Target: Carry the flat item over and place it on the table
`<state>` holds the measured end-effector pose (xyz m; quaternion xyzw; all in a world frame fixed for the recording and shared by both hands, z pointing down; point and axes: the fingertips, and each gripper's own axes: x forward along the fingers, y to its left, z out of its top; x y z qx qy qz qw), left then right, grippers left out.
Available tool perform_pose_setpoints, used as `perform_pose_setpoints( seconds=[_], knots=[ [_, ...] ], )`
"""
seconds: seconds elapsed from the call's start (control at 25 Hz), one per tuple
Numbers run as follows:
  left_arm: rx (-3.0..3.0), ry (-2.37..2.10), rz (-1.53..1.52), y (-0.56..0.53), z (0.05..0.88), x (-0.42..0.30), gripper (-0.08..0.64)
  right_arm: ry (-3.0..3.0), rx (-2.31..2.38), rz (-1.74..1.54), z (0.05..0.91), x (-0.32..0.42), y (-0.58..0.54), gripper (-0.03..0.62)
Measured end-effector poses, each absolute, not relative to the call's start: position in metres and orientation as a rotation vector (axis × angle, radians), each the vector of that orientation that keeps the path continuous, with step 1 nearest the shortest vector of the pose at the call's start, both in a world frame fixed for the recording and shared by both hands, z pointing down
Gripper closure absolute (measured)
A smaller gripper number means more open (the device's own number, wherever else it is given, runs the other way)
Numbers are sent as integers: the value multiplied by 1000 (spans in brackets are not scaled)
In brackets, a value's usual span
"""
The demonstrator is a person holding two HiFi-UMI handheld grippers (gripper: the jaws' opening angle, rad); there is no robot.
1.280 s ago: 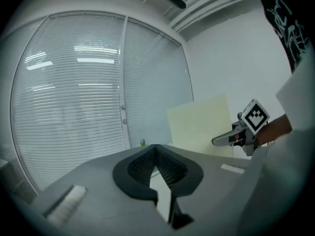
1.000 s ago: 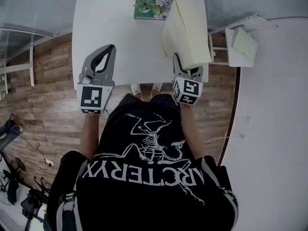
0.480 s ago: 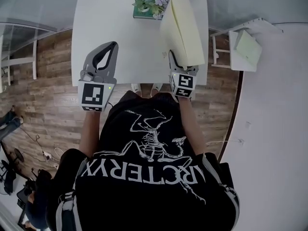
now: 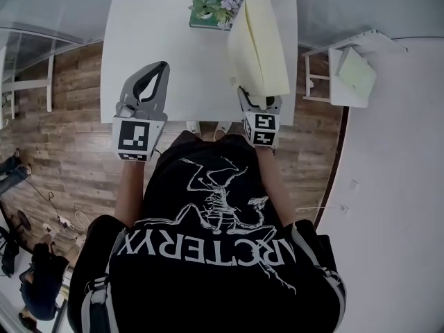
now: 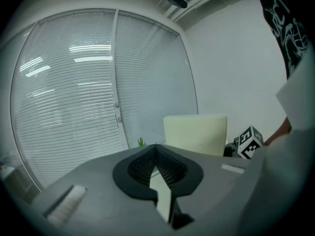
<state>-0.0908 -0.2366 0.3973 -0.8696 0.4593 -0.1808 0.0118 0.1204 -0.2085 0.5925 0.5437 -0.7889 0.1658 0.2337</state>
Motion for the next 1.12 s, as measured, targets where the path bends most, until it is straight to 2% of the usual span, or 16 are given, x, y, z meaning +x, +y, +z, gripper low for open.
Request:
perform_pose_setpoints(
  seconds=[0.2, 0.36, 0.52, 0.64, 0.68, 0.72, 0.76, 0.84, 0.96, 1.12],
  knots=[
    [-2710, 1437, -549, -238, 395, -89, 549, -2237, 1526, 470, 557, 143, -181, 275],
    [-2705, 1435, -522, -242, 388, -92, 549, -2427, 1604, 226, 440, 164, -171, 268],
    [-2712, 1424, -475, -248, 379, -87, 549, -2810, 1485, 90, 319, 143, -182, 270],
    [-2714, 1408, -430, -249, 367, -81, 549, -2907, 1491, 56, 287, 133, -208, 277],
    [-2714, 1402, -411, -250, 362, -79, 549, -2852, 1531, 54, 290, 132, -221, 324],
    [-2713, 1396, -391, -250, 357, -77, 549, -2772, 1581, 53, 297, 132, -234, 407],
    [-2709, 1392, -371, -251, 351, -75, 549, -2695, 1630, 48, 304, 132, -245, 459],
    [-2697, 1390, -343, -251, 341, -74, 549, -2618, 1692, 20, 310, 130, -256, 518],
    [-2690, 1409, -322, -251, 331, -75, 549, -2622, 1689, -57, 309, 120, -257, 555],
    [-2692, 1443, -325, -249, 326, -74, 549, -2612, 1630, -116, 311, 112, -255, 571]
  ],
)
